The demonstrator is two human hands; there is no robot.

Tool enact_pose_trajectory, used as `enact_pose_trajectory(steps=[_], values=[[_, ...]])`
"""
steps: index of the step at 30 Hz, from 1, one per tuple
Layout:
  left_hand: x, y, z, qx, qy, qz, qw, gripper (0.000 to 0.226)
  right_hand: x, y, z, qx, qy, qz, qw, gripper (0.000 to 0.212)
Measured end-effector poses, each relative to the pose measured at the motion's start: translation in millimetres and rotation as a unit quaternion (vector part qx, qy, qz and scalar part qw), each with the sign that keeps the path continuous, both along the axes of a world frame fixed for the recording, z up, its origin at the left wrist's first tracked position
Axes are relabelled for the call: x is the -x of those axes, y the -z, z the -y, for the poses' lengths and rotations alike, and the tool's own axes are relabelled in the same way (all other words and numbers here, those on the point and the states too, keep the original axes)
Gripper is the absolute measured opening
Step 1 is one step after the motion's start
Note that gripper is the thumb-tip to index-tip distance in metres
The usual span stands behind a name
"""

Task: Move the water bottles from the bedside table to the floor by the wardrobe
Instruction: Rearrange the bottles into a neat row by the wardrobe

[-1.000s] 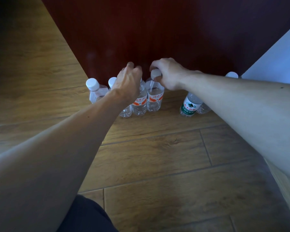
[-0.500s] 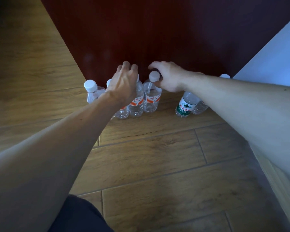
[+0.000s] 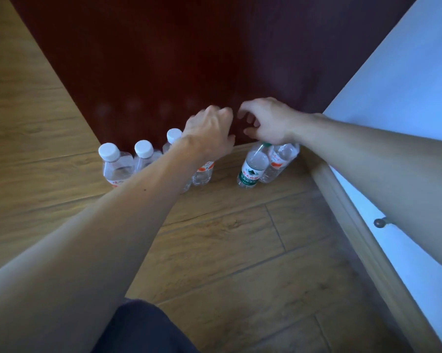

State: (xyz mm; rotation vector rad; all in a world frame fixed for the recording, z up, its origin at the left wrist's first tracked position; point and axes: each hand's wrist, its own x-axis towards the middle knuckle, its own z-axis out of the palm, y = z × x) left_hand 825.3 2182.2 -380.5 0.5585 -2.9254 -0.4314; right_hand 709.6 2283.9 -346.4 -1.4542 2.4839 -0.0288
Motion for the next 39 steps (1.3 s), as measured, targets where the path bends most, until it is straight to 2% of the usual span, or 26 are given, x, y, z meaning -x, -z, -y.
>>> enact_pose_trajectory(steps=[6, 12, 20, 28, 39], values=[[16.6, -14.3, -13.0, -0.02, 0.054, 0.017, 0.998, 0.039, 29.5, -43.6, -62.9, -0.065, 0.05, -0.045, 0.996, 0.031], [42.8, -15.9, -26.9, -0.022, 0.07, 0.025, 0.997, 0.04, 60.6, -44.4, -96.8, -0.067, 0.077, -0.045, 0.994, 0.028], [66.9, 9.7, -44.1, -0.032, 0.047, 0.062, 0.996, 0.041, 87.9, -2.0, -101.2, -0.037, 0.05, -0.003, 0.998, 0.03], [72.8, 25.2, -45.0, -0.048, 0.025, 0.041, 0.998, 0.044, 112.7, 13.0, -83.7, -0.036, 0.045, 0.009, 0.998, 0.038], [80.9, 32.6, -45.8, -0.051, 0.043, 0.041, 0.997, 0.043, 118.4, 33.5, -63.5, -0.078, 0.044, 0.023, 0.996, 0.043]])
